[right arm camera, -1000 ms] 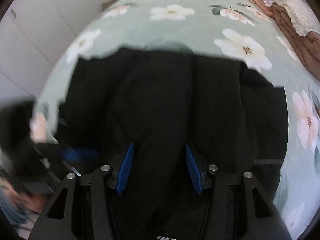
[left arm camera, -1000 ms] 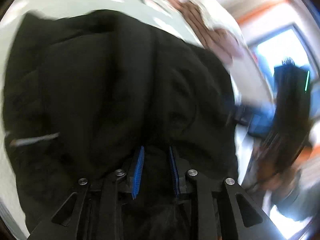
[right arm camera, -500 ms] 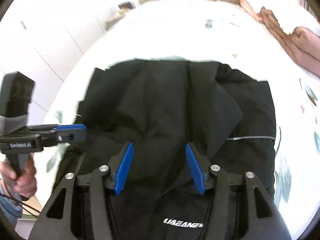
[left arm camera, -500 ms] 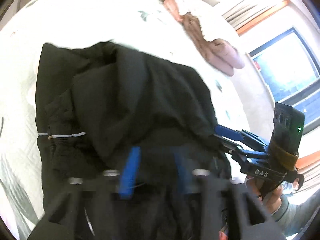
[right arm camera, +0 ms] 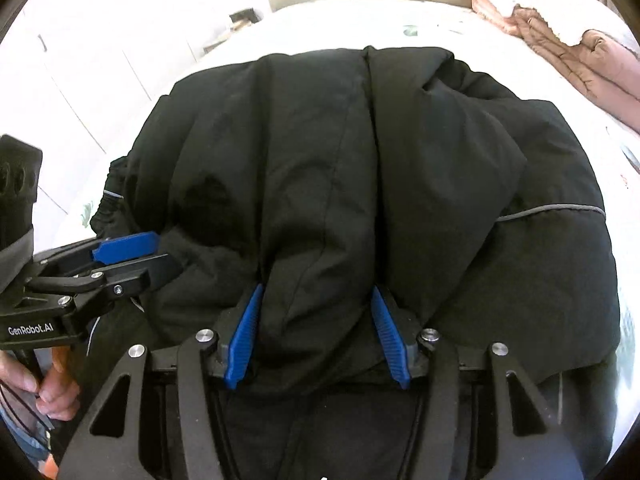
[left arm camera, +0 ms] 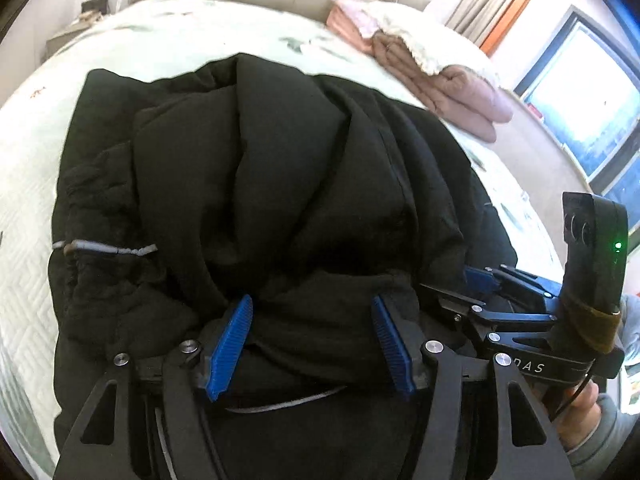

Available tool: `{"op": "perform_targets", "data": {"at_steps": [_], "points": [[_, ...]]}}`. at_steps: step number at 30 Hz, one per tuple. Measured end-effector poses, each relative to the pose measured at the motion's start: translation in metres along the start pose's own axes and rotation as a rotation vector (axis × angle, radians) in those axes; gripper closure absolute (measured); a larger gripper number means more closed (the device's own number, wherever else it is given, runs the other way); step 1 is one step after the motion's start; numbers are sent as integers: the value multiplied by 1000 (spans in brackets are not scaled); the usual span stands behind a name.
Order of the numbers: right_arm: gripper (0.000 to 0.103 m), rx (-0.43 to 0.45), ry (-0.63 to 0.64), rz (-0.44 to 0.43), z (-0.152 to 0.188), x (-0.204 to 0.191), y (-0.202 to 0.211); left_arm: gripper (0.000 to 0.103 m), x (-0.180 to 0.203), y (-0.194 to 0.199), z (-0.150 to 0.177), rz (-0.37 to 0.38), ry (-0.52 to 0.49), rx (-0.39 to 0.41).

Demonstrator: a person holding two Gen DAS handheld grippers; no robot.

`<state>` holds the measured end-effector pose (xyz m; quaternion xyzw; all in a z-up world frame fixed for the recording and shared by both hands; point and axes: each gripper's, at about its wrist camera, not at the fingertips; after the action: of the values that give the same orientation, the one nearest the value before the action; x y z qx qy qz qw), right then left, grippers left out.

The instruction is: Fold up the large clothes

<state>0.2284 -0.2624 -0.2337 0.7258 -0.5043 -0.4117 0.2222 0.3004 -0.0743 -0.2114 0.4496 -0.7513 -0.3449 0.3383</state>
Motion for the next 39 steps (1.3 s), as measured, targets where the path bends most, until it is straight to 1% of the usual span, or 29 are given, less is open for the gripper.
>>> {"op": "perform_targets", "data": {"at_steps": [2, 4, 6, 8, 10, 13, 15, 16, 17, 19, 20, 21, 23, 25, 26, 28, 30, 32, 33, 34, 36, 37, 38, 39], "points": [[45, 22, 6, -5, 3, -2, 7, 40, -2, 10, 7, 5, 15, 29], [45, 49, 3, -28, 10, -1, 20, 40, -7, 36, 23, 12, 13, 64], [45, 99, -8, -50, 19, -5, 48, 40, -16, 60, 32, 25, 27, 103], [45, 149, -2, -52, 30, -10, 80, 40, -20, 90, 44, 40, 31, 140], [45, 194, 14, -23, 44, -18, 115, 40, -23, 130, 58, 3, 15, 195], [45, 247, 10, -1, 71, -34, 172, 40, -15, 191, 81, -50, 16, 250], [45, 267, -11, 4, 90, -49, 211, 40, -13, 233, 100, -62, 26, 261], [45, 272, -7, 14, 91, -54, 225, 39, -11, 248, 108, -80, 19, 264], [45, 278, 4, 50, 102, -61, 244, 39, -6, 262, 119, -117, 9, 267], [44, 260, -9, 121, 119, -64, 261, 39, -7, 279, 142, -189, -2, 241], [44, 250, -32, 140, 127, -58, 264, 39, -12, 283, 155, -218, 9, 217], [44, 230, -83, 147, 141, -46, 266, 39, -19, 282, 168, -237, 38, 185], [44, 202, -159, 153, 162, -22, 260, 39, -38, 268, 187, -252, 103, 110], [44, 144, -253, 205, 187, 11, 248, 39, -63, 247, 208, -262, 193, 37], [44, 113, -296, 228, 198, 26, 241, 39, -79, 233, 223, -257, 263, -9], [44, 85, -351, 235, 215, 47, 236, 39, -98, 210, 242, -209, 354, -63], [44, 64, -372, 254, 227, 61, 233, 39, -108, 190, 262, -135, 427, -113], [44, 56, -376, 280, 235, 70, 236, 43, -104, 174, 270, -122, 427, -152], [44, 57, -373, 296, 237, 75, 237, 43, -98, 170, 272, -131, 403, -154], [44, 60, -371, 303, 238, 78, 237, 43, -91, 168, 272, -156, 374, -144], [44, 51, -377, 313, 242, 87, 238, 45, -84, 167, 269, -183, 353, -141], [44, 46, -382, 316, 243, 91, 239, 58, -81, 167, 268, -192, 348, -143], [44, 43, -388, 314, 245, 95, 240, 77, -80, 166, 267, -207, 340, -150], [44, 39, -393, 308, 246, 99, 240, 80, -80, 164, 267, -193, 342, -155]]}}
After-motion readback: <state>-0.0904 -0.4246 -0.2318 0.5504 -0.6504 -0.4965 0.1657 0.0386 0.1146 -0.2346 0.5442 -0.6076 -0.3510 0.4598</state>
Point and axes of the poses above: each gripper's, at about its wrist camera, not at the fingertips, and y roughly against the way its jaws point, x to its right, z to its underside, and after that the axes turned 15 degrees about -z, right-handed
